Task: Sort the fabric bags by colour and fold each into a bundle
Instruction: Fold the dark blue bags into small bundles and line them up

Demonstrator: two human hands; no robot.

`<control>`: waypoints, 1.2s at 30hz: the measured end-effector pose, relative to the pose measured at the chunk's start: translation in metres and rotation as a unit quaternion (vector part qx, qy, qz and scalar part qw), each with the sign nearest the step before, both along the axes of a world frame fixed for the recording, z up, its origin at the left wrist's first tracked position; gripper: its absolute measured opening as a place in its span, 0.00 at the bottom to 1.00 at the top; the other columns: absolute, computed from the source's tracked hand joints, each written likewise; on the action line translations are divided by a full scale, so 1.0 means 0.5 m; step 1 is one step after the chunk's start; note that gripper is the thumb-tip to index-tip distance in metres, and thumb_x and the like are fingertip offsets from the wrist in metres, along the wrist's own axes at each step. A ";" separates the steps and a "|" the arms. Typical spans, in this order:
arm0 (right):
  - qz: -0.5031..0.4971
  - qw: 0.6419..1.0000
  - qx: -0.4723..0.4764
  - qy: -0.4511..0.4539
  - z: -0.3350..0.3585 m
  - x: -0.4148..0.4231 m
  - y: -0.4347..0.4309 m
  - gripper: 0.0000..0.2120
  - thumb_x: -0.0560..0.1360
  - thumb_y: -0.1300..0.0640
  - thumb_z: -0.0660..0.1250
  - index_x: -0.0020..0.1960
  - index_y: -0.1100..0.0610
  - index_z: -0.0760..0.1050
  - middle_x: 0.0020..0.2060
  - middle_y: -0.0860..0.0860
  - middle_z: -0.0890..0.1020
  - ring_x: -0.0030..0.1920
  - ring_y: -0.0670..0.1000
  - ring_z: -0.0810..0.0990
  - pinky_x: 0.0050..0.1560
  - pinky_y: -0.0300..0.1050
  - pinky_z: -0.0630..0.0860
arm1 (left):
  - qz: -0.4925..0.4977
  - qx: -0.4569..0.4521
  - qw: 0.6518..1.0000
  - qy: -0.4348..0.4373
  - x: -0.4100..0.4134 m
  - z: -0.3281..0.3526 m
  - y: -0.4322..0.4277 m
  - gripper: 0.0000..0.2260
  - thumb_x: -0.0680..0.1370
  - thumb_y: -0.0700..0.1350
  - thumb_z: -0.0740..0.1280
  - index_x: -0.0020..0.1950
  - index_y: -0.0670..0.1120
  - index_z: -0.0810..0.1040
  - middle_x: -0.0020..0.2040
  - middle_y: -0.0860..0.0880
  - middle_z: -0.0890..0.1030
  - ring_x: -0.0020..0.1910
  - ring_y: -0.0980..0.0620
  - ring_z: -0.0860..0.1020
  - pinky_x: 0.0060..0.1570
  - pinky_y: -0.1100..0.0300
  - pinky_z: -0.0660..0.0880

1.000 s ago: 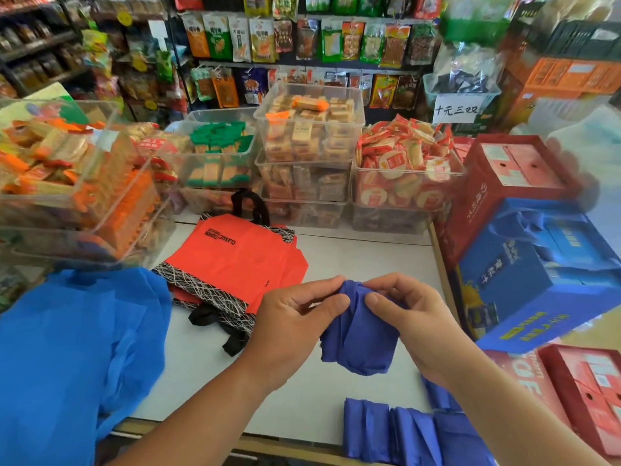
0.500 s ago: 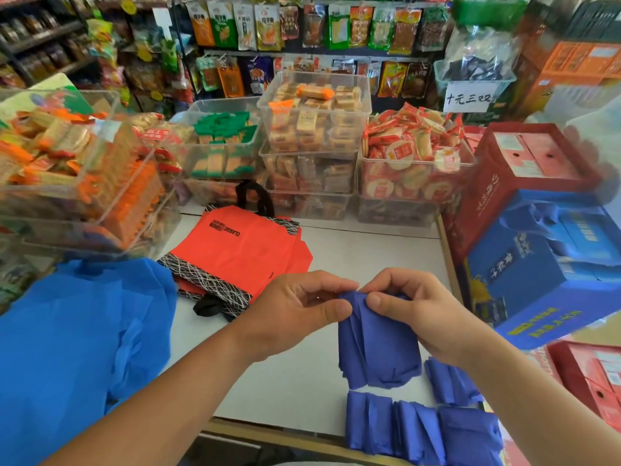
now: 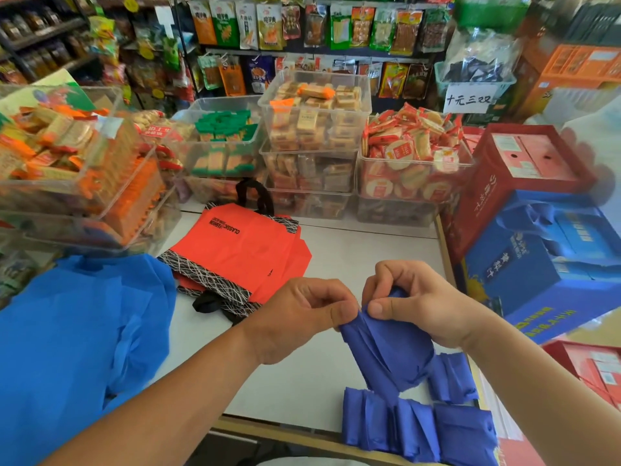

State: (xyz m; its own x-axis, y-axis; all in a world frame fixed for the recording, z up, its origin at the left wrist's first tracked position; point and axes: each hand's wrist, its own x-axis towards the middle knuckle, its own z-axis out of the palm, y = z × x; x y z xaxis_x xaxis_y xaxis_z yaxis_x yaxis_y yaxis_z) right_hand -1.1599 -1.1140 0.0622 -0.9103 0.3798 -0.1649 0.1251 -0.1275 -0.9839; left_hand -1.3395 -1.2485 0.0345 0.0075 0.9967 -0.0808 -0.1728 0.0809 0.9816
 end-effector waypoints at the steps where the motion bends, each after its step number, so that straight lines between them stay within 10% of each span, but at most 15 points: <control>1: -0.009 1.000 -0.004 -0.001 -0.001 0.001 0.001 0.11 0.71 0.66 0.74 0.35 0.55 0.77 0.41 0.65 0.81 0.41 0.59 0.79 0.46 0.51 0.77 | 0.017 -0.002 1.000 -0.003 0.003 0.001 0.001 0.05 0.79 0.42 0.70 0.48 0.42 0.83 0.42 0.51 0.81 0.42 0.52 0.75 0.46 0.63 0.74; 11: -0.067 0.996 -0.065 -0.006 -0.016 0.015 0.015 0.22 0.62 0.47 0.86 0.37 0.57 0.76 0.40 0.62 0.81 0.39 0.57 0.78 0.39 0.45 0.77 | 0.080 0.024 0.990 0.118 -0.018 0.023 -0.015 0.09 0.77 0.34 0.73 0.57 0.39 0.86 0.53 0.44 0.87 0.55 0.43 0.85 0.60 0.50 0.81; 36: 0.056 0.997 0.049 -0.025 0.024 0.010 0.004 0.08 0.74 0.65 0.71 0.39 0.55 0.78 0.39 0.53 0.80 0.41 0.51 0.76 0.47 0.41 0.73 | -0.044 0.038 0.963 0.263 -0.017 0.056 -0.005 0.07 0.82 0.33 0.64 0.50 0.43 0.80 0.42 0.44 0.80 0.40 0.54 0.77 0.45 0.59 0.77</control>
